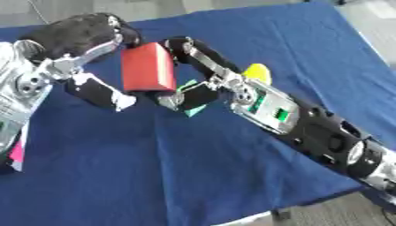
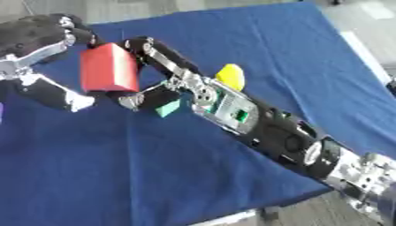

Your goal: Pick up the objects with one hand, pass them to the other hand, and then place them into the box on the other side of the table.

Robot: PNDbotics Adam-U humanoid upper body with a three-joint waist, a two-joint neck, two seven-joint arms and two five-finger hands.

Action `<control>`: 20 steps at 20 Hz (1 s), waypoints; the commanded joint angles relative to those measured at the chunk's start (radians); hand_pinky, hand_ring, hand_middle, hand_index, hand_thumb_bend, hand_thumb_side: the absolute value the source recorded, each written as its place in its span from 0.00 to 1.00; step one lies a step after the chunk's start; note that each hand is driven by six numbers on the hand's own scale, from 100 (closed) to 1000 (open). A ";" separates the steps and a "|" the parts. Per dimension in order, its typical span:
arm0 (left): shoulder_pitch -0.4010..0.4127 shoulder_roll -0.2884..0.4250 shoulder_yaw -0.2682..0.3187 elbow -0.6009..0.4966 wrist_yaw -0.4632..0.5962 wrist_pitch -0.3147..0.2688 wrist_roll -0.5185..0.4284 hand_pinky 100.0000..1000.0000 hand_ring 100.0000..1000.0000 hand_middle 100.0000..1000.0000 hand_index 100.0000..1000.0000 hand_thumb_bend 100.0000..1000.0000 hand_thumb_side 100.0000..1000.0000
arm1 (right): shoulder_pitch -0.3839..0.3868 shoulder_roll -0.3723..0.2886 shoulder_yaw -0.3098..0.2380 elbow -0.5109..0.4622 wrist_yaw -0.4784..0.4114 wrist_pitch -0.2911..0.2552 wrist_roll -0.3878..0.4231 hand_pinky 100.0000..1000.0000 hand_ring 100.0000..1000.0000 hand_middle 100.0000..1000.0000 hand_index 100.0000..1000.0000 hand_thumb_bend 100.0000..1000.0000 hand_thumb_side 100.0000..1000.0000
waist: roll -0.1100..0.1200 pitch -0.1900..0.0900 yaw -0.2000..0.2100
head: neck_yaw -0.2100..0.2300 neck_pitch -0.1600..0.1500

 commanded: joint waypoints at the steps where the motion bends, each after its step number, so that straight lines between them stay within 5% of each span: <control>1: 0.001 -0.031 -0.038 0.039 0.004 0.017 0.003 1.00 0.63 0.41 0.55 0.03 0.17 | -0.049 0.014 0.008 -0.075 0.003 -0.037 0.002 0.50 0.51 0.49 0.70 0.00 0.00 | 0.007 -0.008 -0.002 | 0.002 -0.002; 12: 0.005 -0.031 -0.037 0.026 0.028 0.035 0.029 1.00 0.54 0.35 0.47 0.00 0.16 | -0.047 0.015 0.010 -0.075 0.007 -0.036 0.001 0.54 0.54 0.53 0.72 0.00 0.00 | 0.006 -0.008 0.000 | -0.002 -0.002; 13: 0.005 -0.031 -0.036 0.025 0.029 0.036 0.031 1.00 0.52 0.33 0.43 0.00 0.17 | -0.047 0.015 0.009 -0.075 0.010 -0.035 0.000 0.56 0.57 0.57 0.75 0.23 0.00 | 0.006 -0.008 -0.001 | -0.001 -0.002; 14: 0.006 -0.031 -0.035 0.026 0.030 0.038 0.033 1.00 0.51 0.31 0.41 0.00 0.16 | -0.046 0.015 0.007 -0.075 0.017 -0.031 -0.004 0.58 0.59 0.60 0.76 0.32 0.00 | 0.005 -0.008 -0.001 | -0.001 -0.002; 20: 0.006 -0.031 -0.034 0.027 0.032 0.040 0.037 1.00 0.51 0.31 0.41 0.00 0.16 | -0.045 0.016 0.009 -0.075 0.040 -0.025 -0.018 0.58 0.59 0.60 0.76 0.32 0.00 | 0.005 -0.008 -0.001 | 0.000 -0.002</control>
